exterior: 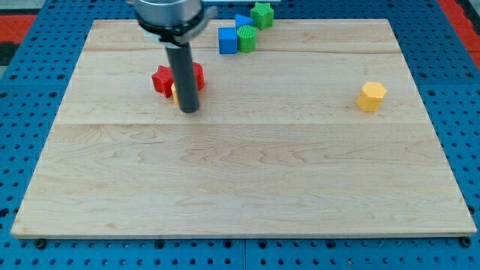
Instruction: Move yellow hexagon to the left of the yellow heart
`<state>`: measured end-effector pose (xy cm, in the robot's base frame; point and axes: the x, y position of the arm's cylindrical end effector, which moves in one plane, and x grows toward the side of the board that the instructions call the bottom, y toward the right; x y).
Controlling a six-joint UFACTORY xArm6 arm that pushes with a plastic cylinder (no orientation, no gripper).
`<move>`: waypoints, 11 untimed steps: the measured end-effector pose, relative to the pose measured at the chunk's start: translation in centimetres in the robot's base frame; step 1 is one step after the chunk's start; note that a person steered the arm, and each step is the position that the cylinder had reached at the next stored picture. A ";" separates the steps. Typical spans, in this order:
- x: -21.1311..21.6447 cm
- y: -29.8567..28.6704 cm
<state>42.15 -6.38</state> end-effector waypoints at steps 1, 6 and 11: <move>-1.0 8.7; -1.8 33.7; 2.8 29.0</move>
<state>44.94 22.64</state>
